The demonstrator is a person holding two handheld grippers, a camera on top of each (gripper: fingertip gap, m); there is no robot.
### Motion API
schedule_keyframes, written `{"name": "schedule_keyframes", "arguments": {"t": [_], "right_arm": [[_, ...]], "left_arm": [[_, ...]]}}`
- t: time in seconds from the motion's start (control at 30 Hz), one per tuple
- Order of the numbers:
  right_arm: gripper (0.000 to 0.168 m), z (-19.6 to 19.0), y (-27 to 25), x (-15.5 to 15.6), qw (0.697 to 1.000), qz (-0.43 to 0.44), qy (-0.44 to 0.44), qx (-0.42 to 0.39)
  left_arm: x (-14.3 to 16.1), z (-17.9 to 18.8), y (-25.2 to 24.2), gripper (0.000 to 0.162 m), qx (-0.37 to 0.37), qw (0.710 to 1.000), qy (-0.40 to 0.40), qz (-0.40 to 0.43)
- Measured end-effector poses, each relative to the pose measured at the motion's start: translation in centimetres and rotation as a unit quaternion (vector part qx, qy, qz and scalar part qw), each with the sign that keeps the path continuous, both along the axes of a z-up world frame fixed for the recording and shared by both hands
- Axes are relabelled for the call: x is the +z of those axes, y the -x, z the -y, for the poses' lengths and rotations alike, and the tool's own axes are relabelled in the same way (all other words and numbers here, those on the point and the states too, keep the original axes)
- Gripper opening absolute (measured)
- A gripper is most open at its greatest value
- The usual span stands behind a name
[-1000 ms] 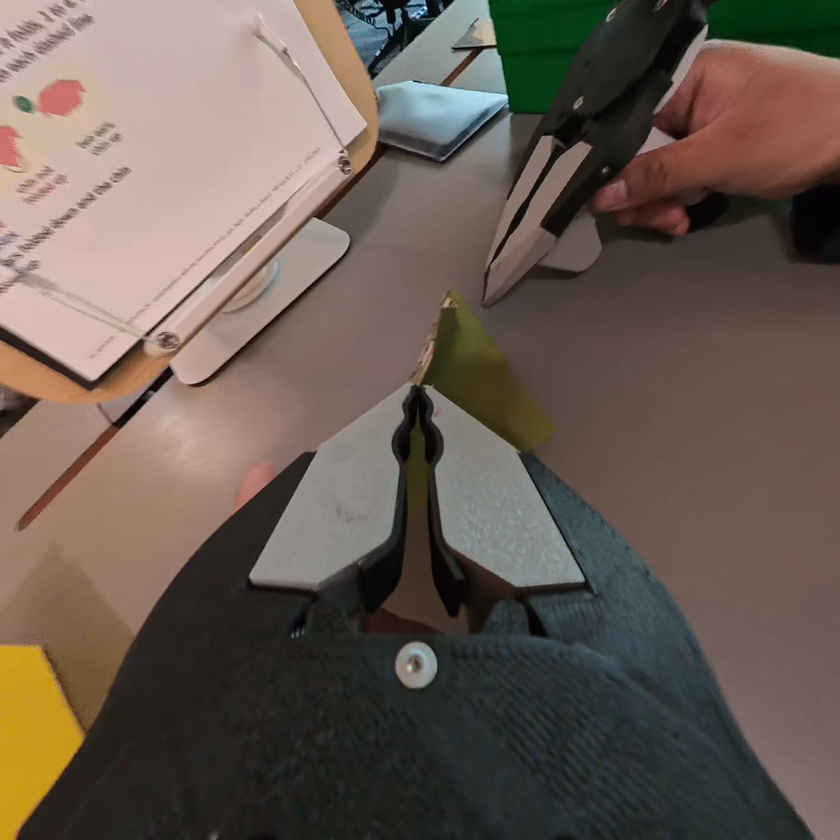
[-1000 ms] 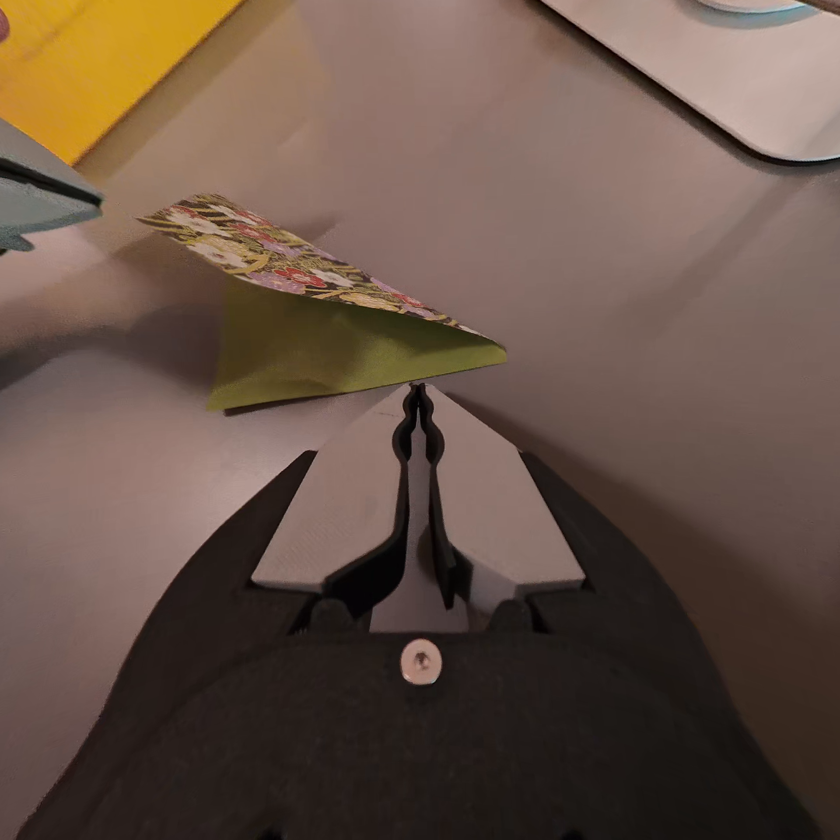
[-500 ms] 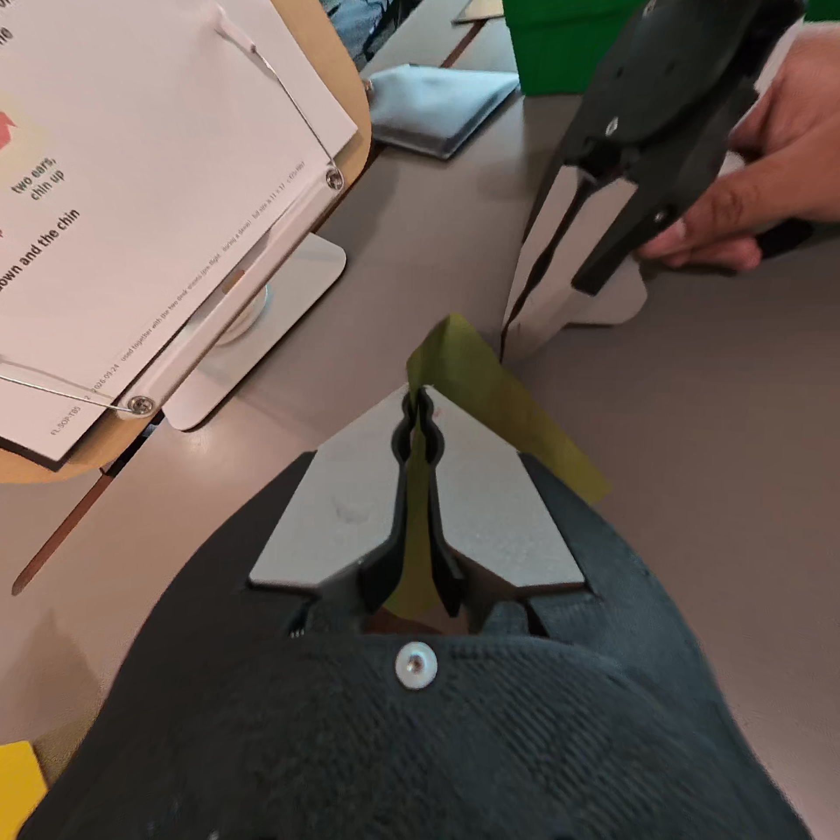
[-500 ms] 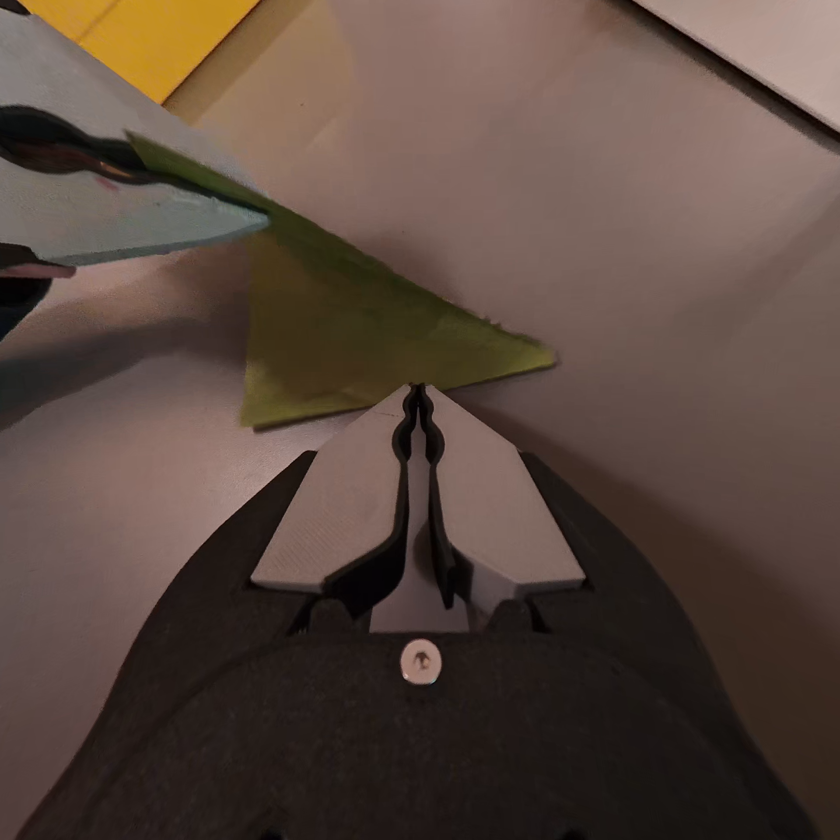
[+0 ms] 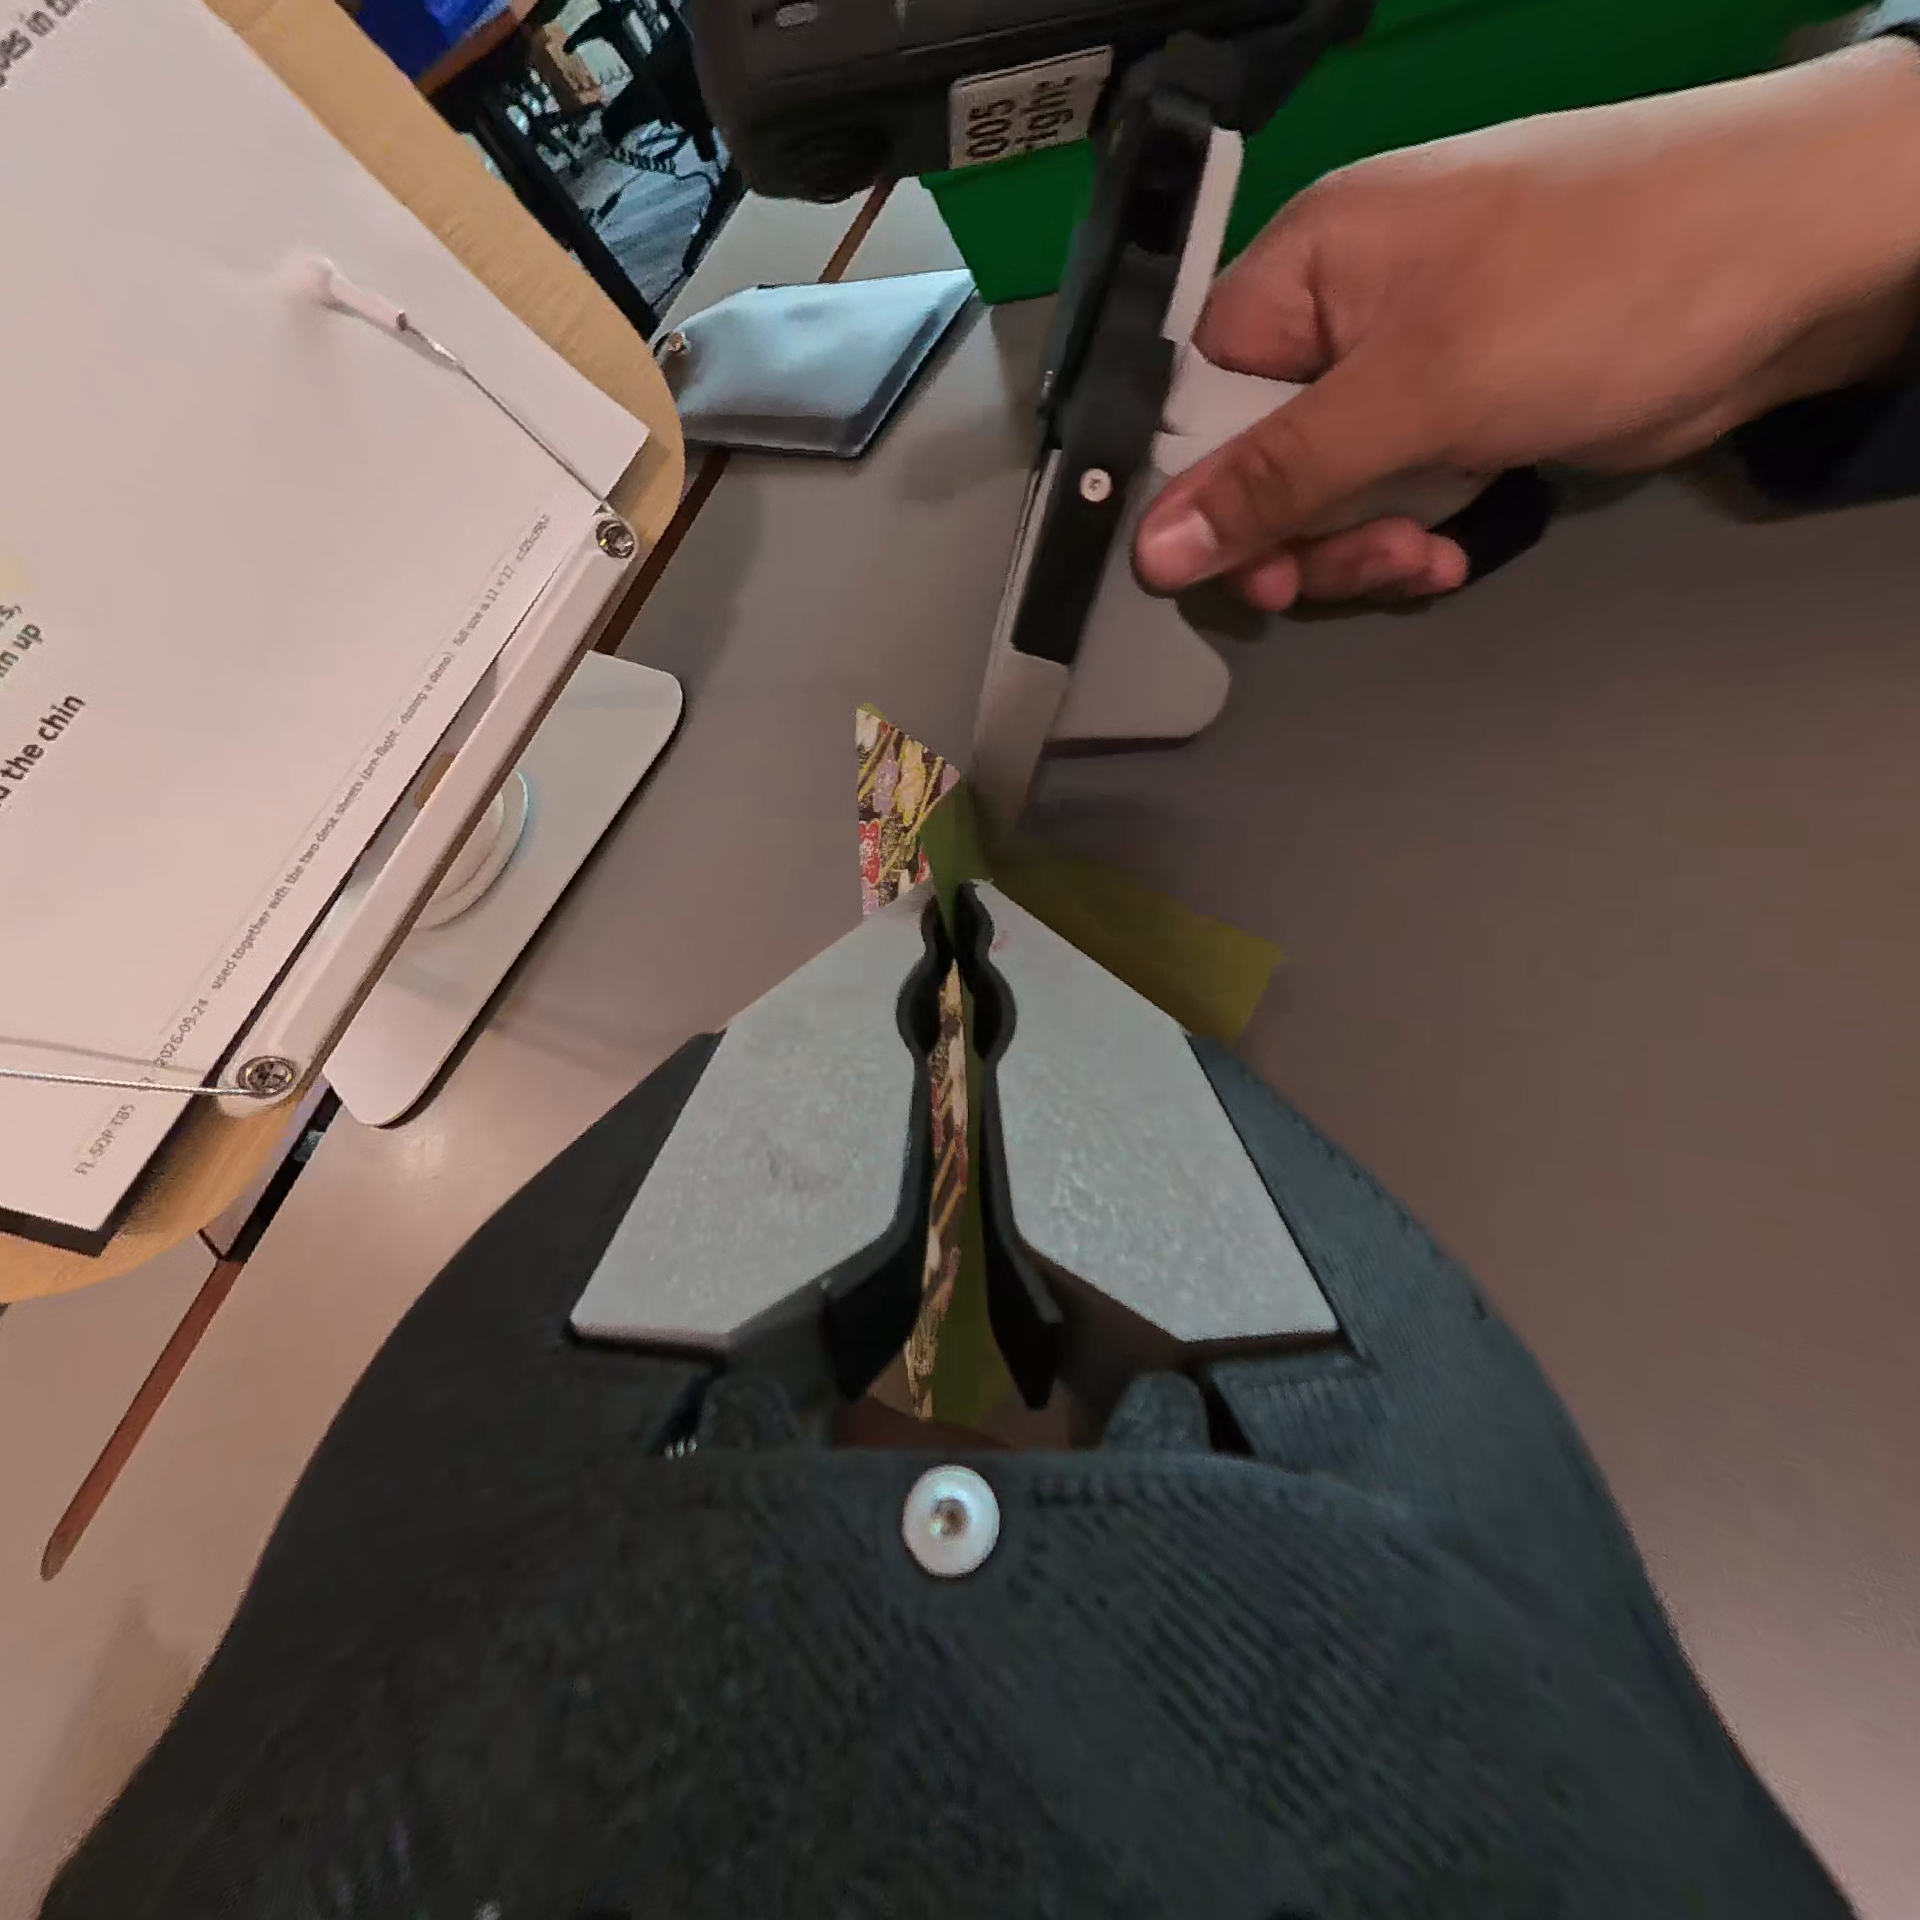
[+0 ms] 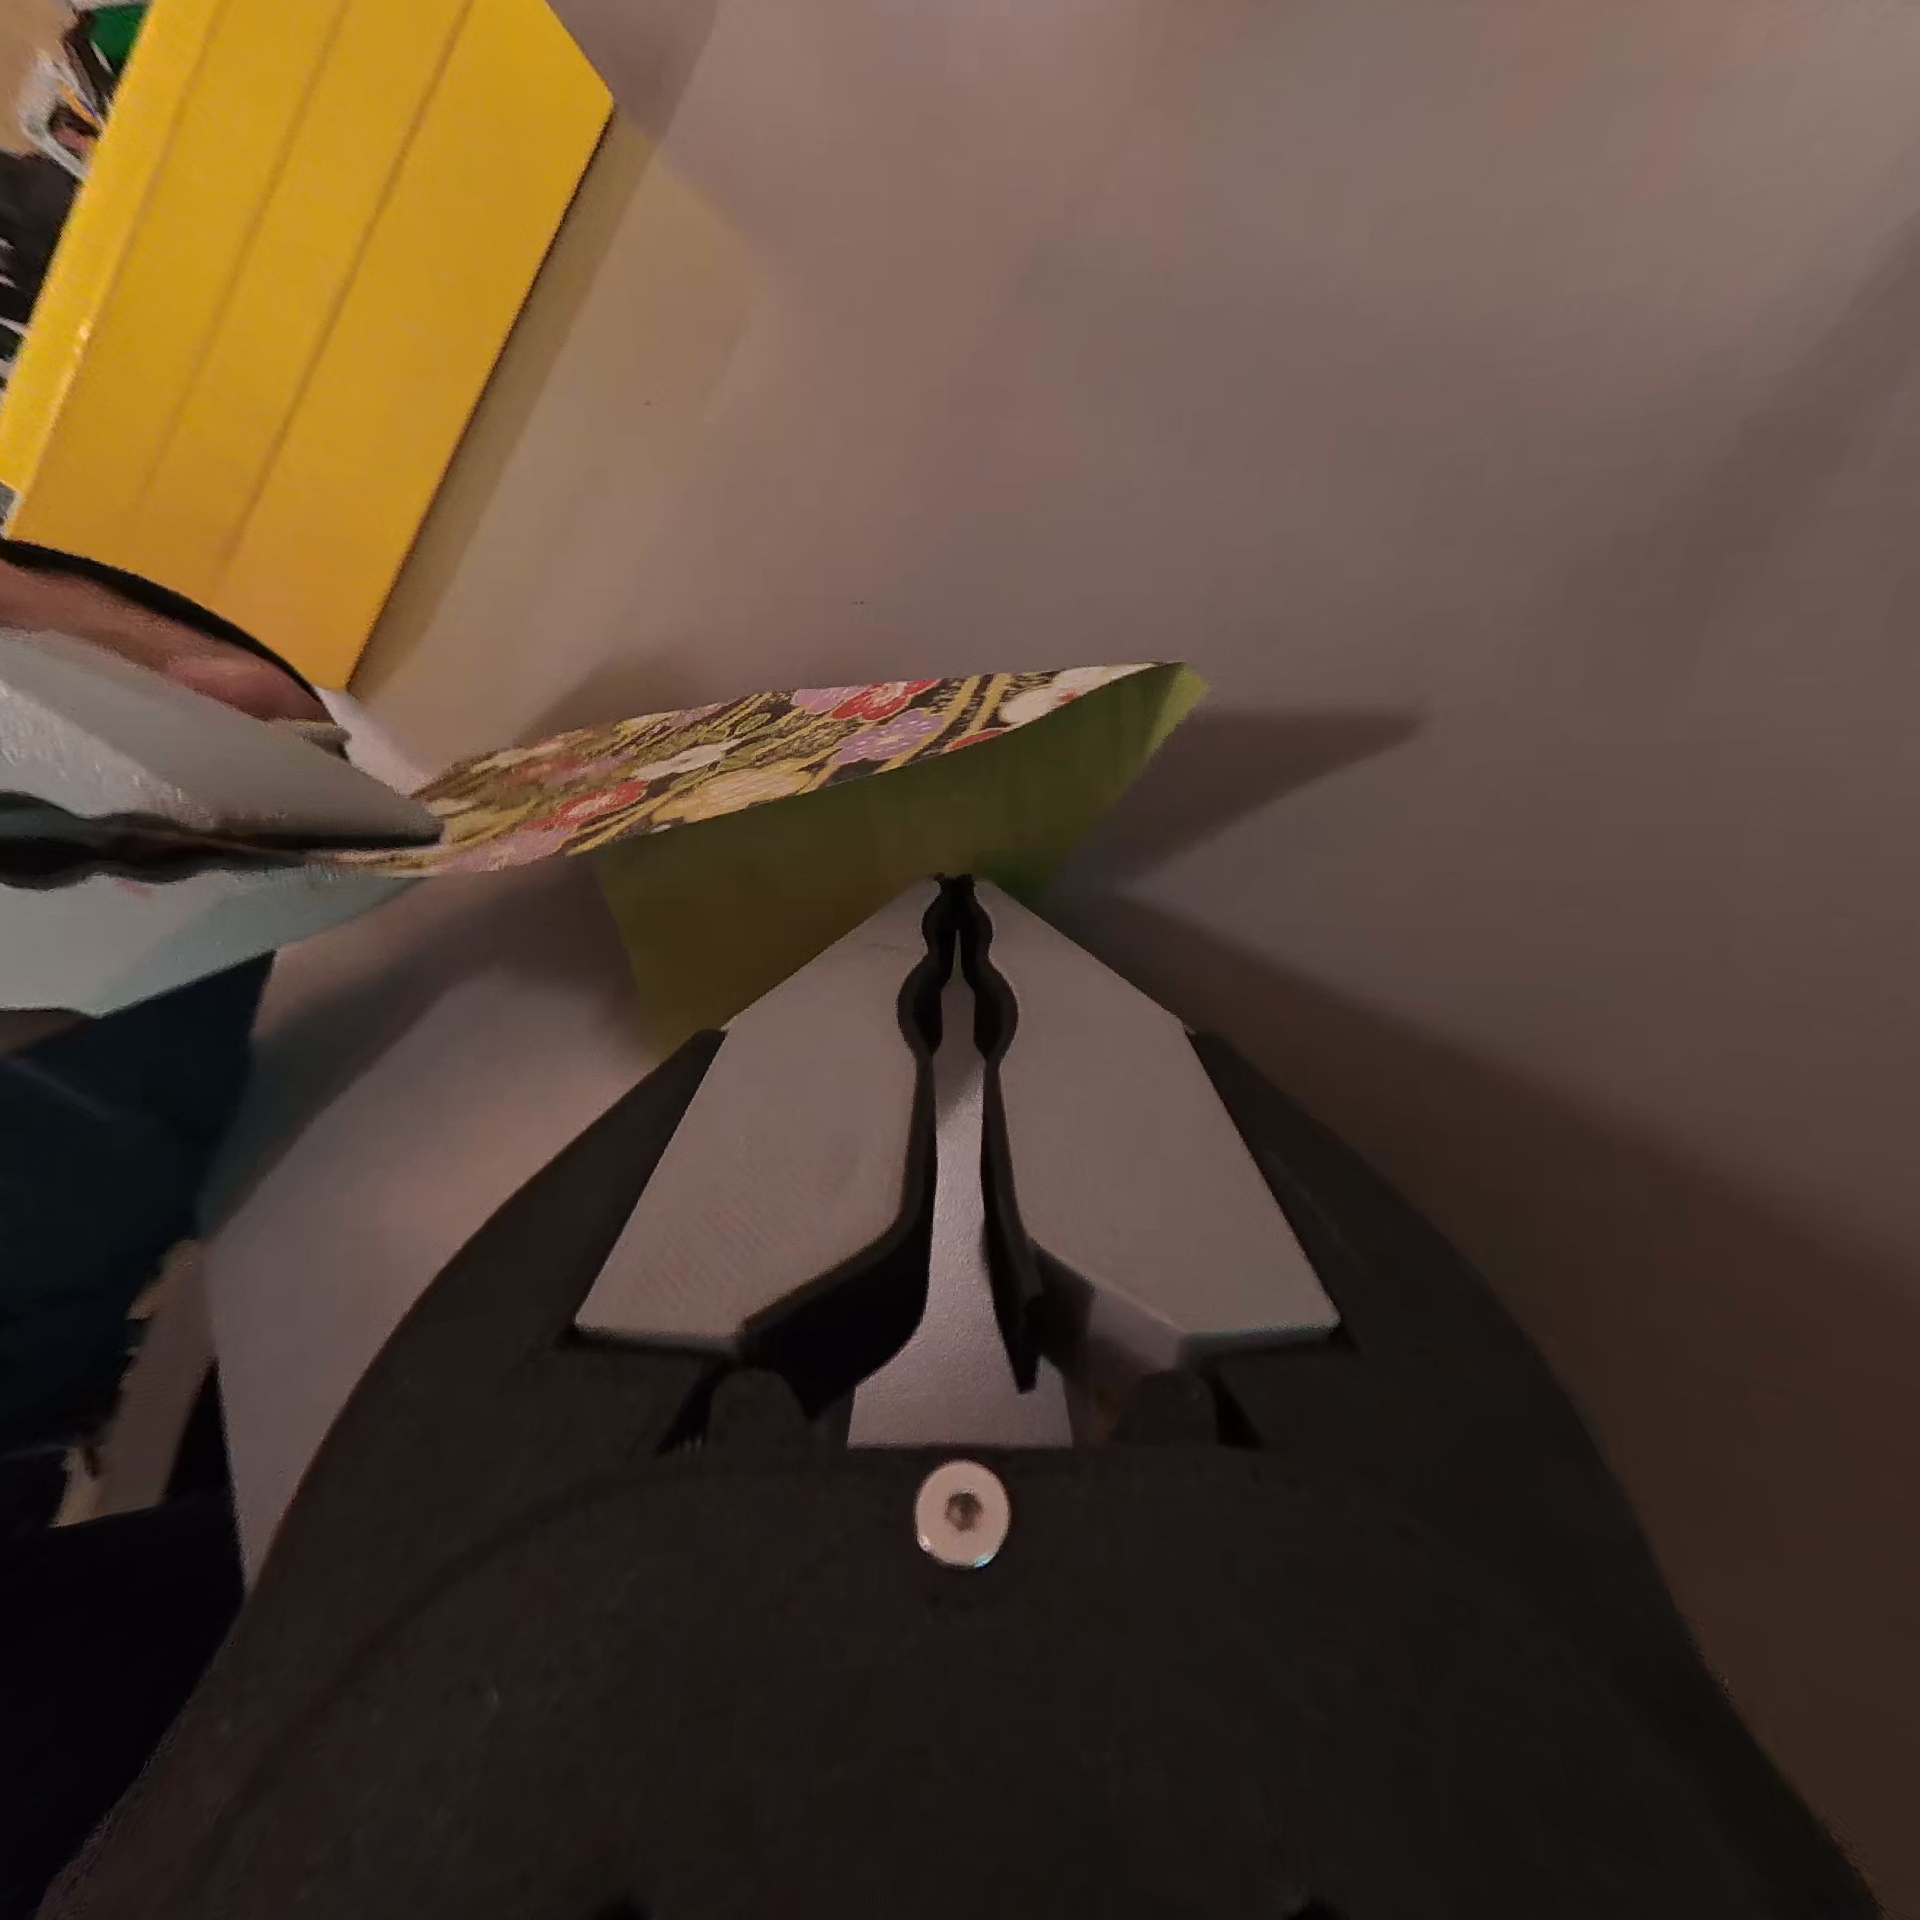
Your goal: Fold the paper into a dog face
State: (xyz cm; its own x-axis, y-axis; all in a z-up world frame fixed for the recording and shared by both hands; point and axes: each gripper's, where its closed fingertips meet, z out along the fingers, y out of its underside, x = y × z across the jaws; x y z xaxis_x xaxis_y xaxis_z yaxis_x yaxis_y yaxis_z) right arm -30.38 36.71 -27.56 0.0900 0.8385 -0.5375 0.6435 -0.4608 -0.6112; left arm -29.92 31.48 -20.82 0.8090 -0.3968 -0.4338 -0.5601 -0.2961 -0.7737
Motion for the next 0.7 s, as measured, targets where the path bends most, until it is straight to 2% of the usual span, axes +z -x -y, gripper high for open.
{"name": "schedule_keyframes", "arguments": {"t": [0.03,0.17,0.3,0.4,0.53,0.7], "right_arm": [[0.0,0.0,-0.1,0.0,1.0,0.001,0.009,-0.002],[0.0,-0.2,-0.2,1.3,0.999,-0.023,0.034,-0.011],[0.0,-0.8,-0.4,0.3,0.999,-0.002,0.034,-0.02],[0.0,-0.6,-0.8,-0.1,0.999,0.014,0.044,-0.013],[0.0,0.5,-1.4,1.0,0.998,0.005,0.063,0.006],[0.0,1.1,-1.9,0.3,0.999,0.035,0.04,0.01]], "left_arm": [[-0.1,0.2,-0.2,0.0,-0.007,1.0,-0.001,-0.002],[-0.8,0.7,-0.5,0.0,-0.03,0.999,0.004,-0.017],[-1.9,1.2,-0.9,0.0,-0.057,0.998,0.016,-0.026],[-1.9,1.0,-0.2,0.0,-0.04,0.999,0.011,-0.027],[-1.1,0.6,0.4,0.0,-0.014,1.0,-0.007,-0.01],[-1.1,0.5,1.0,0.0,0.0,1.0,-0.008,-0.006]]}}
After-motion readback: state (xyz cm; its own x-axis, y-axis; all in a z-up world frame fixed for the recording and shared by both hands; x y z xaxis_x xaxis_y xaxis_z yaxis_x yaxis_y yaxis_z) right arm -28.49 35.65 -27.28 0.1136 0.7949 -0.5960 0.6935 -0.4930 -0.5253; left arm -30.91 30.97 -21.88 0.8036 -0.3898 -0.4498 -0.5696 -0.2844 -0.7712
